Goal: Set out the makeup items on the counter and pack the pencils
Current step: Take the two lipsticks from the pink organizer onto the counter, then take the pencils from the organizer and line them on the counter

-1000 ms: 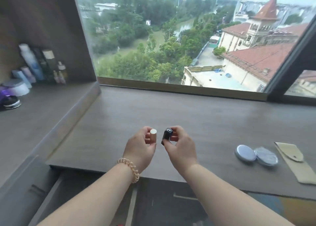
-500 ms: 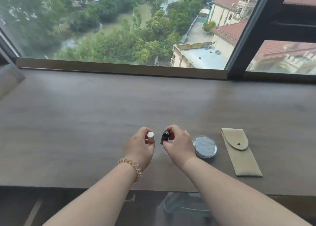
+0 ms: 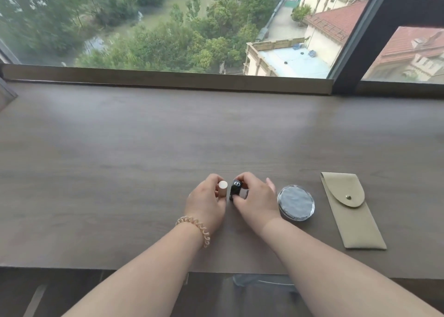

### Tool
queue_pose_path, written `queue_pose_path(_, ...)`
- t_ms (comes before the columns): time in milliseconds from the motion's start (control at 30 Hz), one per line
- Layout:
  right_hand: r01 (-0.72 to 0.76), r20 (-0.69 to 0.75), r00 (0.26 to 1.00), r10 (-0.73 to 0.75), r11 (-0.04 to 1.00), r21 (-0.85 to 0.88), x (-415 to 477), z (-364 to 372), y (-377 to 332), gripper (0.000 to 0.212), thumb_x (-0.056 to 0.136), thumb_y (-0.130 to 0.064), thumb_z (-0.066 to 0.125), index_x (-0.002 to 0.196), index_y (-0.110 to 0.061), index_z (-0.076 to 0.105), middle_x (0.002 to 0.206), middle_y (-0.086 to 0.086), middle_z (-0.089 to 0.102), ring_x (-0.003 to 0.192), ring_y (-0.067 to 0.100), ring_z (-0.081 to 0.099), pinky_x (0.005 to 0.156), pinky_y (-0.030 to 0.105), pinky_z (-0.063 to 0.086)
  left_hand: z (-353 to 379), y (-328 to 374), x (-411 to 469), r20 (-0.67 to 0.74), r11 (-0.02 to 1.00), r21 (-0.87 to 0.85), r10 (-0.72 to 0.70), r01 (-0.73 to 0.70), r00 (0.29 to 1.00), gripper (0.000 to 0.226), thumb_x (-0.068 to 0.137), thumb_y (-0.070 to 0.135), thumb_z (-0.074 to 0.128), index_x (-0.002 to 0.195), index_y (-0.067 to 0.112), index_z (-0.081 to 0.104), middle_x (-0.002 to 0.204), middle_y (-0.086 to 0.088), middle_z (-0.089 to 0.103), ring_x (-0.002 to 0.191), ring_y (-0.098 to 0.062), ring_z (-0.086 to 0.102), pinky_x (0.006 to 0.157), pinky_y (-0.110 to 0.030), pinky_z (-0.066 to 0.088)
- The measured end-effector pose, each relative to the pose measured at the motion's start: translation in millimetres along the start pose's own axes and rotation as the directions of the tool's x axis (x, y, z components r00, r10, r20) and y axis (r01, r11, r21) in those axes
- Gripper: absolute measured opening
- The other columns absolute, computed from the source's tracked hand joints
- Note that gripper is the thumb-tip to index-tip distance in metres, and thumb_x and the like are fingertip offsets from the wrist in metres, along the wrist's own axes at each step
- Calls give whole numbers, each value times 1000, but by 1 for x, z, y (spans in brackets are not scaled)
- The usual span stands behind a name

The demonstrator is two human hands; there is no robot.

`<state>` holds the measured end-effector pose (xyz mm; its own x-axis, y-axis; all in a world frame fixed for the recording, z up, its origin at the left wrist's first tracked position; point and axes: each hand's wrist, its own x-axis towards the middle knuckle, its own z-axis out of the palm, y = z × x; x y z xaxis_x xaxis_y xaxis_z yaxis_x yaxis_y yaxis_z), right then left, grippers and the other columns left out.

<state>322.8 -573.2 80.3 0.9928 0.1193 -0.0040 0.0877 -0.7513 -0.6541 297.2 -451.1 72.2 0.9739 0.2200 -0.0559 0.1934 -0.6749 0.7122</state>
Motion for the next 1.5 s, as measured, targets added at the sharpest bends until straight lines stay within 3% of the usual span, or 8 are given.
queue_pose_path(233,14,-23,1000,-15,999,-43,2,2,3,21,77,-20,63,96,-26,58,91,-10,67,97,14,59,109,32,8,3,-5,-1,-19,999,10,40,-40,999,19,78,11,59,91,23,51,84,8,61,83,-19,62,81,-40,48)
queue_pose_path(533,27,22,999,-25,996,-80,-3,-13,6,47,70,-28,69,114,-31,54,105,-12,63,109,11,54,111,35,11,-3,-2,1,36,999,-38,-15,16,999,22,79,13,62,98,22,55,91,5,61,83,-12,59,73,-23,44)
queue_pose_path(733,147,-42,988,-147,989,-5,-12,-31,-6,60,69,-37,70,123,-26,49,119,-9,57,117,12,47,107,30,22,-21,9,-5,24,999,-47,2,-1,1000,35,81,22,65,114,20,54,101,6,59,98,-12,58,86,-27,46)
queue_pose_path(900,279,-52,960,-277,960,30,-6,-35,-48,50,76,-27,68,123,-22,52,117,-6,58,116,16,48,97,20,19,-63,15,-17,-51,999,-2,44,-44,998,48,76,23,67,121,18,52,115,3,58,108,-11,55,97,-36,43)
queue_pose_path(1000,339,-62,940,-336,939,57,1,-26,-82,46,79,-24,66,123,-21,54,122,-3,59,119,17,49,99,24,22,-97,6,-29,-119,995,97,34,-22,992,47,79,27,63,124,22,49,121,4,57,112,-11,54,100,-36,41)
queue_pose_path(1133,485,8,874,-486,872,62,-7,1,-146,49,81,-25,64,128,-20,52,134,3,53,127,21,44,106,41,28,-163,-20,-59,-298,946,317,27,72,954,43,84,31,56,126,27,47,124,9,57,116,-12,51,100,-35,36)
queue_pose_path(1267,625,129,770,-625,779,49,-30,36,-213,55,85,-32,59,137,-27,43,147,1,41,134,22,37,110,41,26,-232,-49,-100,-465,851,483,53,204,884,45,83,30,54,127,29,47,127,10,56,117,-13,49,98,-34,32)
queue_pose_path(1500,773,277,601,-749,634,37,-74,102,-304,64,89,-43,50,146,-34,21,157,-4,19,143,18,17,116,36,12,-313,-121,-160,-617,735,494,-80,464,783,61,87,36,49,143,29,25,154,2,25,140,-17,21,111,-40,15)
